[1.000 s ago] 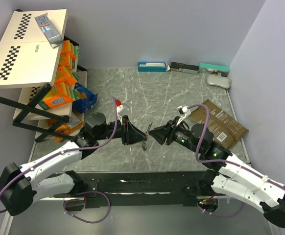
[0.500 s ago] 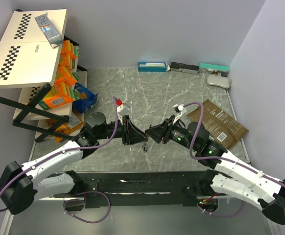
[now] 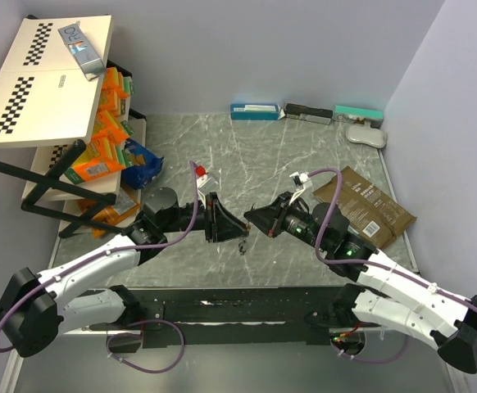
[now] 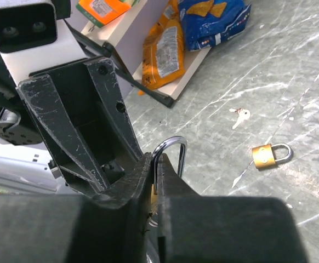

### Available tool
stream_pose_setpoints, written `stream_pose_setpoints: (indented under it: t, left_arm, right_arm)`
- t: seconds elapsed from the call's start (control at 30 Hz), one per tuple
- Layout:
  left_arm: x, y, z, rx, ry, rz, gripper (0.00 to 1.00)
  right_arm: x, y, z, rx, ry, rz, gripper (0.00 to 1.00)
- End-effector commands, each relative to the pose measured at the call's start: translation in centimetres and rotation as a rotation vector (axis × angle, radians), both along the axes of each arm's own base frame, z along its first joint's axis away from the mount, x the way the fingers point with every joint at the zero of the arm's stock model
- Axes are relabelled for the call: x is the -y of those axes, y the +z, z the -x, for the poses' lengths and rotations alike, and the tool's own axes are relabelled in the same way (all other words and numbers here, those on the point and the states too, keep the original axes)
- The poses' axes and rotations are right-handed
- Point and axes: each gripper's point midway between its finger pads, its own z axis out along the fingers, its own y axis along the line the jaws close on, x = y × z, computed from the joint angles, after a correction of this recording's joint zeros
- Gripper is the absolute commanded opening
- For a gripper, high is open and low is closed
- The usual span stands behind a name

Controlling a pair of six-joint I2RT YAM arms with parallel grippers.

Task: Unlock with the key

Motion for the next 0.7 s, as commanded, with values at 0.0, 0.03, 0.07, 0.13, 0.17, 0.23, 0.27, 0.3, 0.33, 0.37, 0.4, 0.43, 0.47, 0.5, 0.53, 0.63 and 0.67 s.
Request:
stream_pose_setpoints:
  t: [0.0,0.03,0.07,0.13,0.17,0.23,0.27,0.3,0.33,0.37,0.4,0.43,0.47,0.5,0.53,0.63,0.67]
  left_arm:
    - [0.3,1.9,-0.7,0.053,0.019,0.051,0.01]
    - [0.4,1.8,-0.7,0.049,0.018,0.049,0.01]
    - [0.4,1.8,-0.9,0.047,0.021,0.048,0.01]
    - [0.5,1.7,-1.1,0.044,0.030,0.044,0.01]
    - [0.6,1.7,-1.3,0.042,0.037,0.041,0.01]
    - [0.6,1.4,-1.7,0.030,0.057,0.026,0.01]
    - [0.6,1.0,-1.9,0.019,0.065,0.017,0.10]
    - [0.6,0.8,-2.1,0.014,0.074,0.014,0.20]
    - [0.6,0.3,-2.2,0.004,0.084,0.007,0.29]
    - [0.7,-0.1,-2.3,-0.006,0.082,0.001,0.42]
    - [0.8,-0.5,-2.4,-0.014,0.082,-0.004,0.49]
    - [0.8,-0.9,-2.3,-0.019,0.079,-0.004,0.56]
    - [0.9,-1.3,-2.4,-0.034,0.078,-0.006,0.71]
    - [1.0,-1.7,-2.4,-0.041,0.080,-0.010,0.77]
    - [1.0,-2.0,-2.4,-0.044,0.081,-0.010,0.82]
    - [1.0,-3.1,-2.8,-0.068,0.099,-0.029,0.99]
    - [0.9,-3.2,-2.9,-0.069,0.108,-0.034,0.99]
  right_arm:
    - [0.2,1.6,-0.4,0.017,-0.039,-0.047,0.02]
    - [0.3,1.6,-0.5,0.015,-0.044,-0.046,0.00]
    - [0.3,1.4,-0.6,0.012,-0.048,-0.043,0.00]
    - [0.6,1.1,-1.1,0.009,-0.082,-0.036,0.00]
    - [0.9,0.8,-1.4,-0.003,-0.105,-0.028,0.00]
    - [1.8,0.0,-2.1,-0.015,-0.171,-0.006,0.00]
    - [2.1,-0.2,-2.3,-0.017,-0.193,0.003,0.00]
    - [2.5,-0.5,-2.6,-0.019,-0.217,0.013,0.00]
    - [3.3,-1.3,-3.1,-0.033,-0.264,0.047,0.00]
    - [3.6,-1.5,-3.3,-0.034,-0.282,0.058,0.00]
    - [4.0,-2.1,-3.4,-0.041,-0.302,0.078,0.00]
    - [4.4,-2.6,-3.4,-0.050,-0.317,0.095,0.00]
    - [4.9,-2.7,-3.7,-0.047,-0.347,0.094,0.00]
    - [5.3,-3.9,-3.6,-0.068,-0.358,0.127,0.00]
    - [5.6,-4.3,-3.6,-0.073,-0.369,0.137,0.00]
    - [6.7,-6.3,-3.5,-0.098,-0.410,0.181,0.00]
    - [7.2,-7.4,-3.4,-0.112,-0.421,0.210,0.00]
